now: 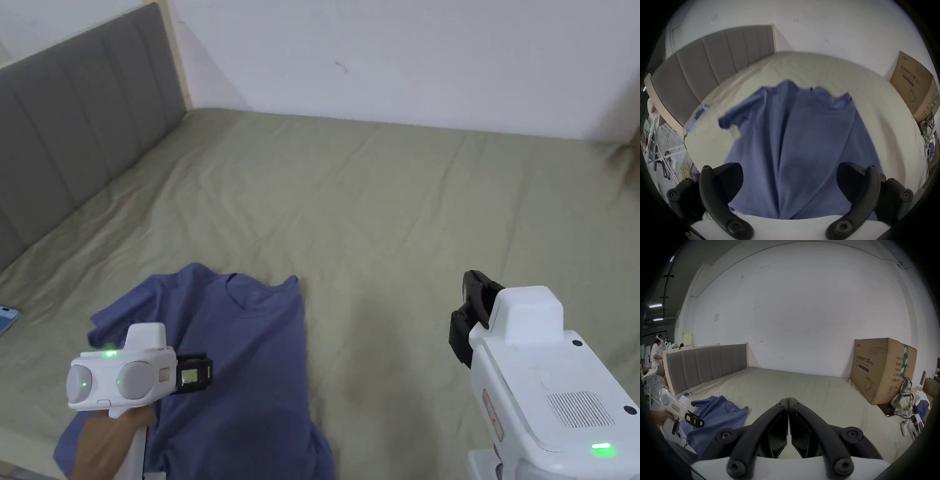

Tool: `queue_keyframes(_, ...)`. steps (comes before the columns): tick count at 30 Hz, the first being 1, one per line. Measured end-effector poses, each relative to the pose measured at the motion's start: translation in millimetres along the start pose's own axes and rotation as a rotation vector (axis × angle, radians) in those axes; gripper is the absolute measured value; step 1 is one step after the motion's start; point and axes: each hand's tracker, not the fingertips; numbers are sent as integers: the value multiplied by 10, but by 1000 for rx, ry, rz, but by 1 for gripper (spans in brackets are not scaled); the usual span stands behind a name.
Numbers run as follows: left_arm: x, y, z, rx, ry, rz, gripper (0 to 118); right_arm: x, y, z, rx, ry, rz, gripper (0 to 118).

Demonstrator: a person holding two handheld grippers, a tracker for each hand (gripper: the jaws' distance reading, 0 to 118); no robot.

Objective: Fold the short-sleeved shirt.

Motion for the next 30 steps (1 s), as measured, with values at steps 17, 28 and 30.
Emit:
queue_keyframes(17,233,-130,62,26,-68,25,2,675,-124,231,-17,-125,-17,0)
queue_keyframes(28,1200,567,1505,323,-355,-72,1,1188,-111,631,27,-195,-41,0)
queue_keyframes(30,1497,696,1738,379,-405,-143,1,1291,-110,705,32,-213,-44,0)
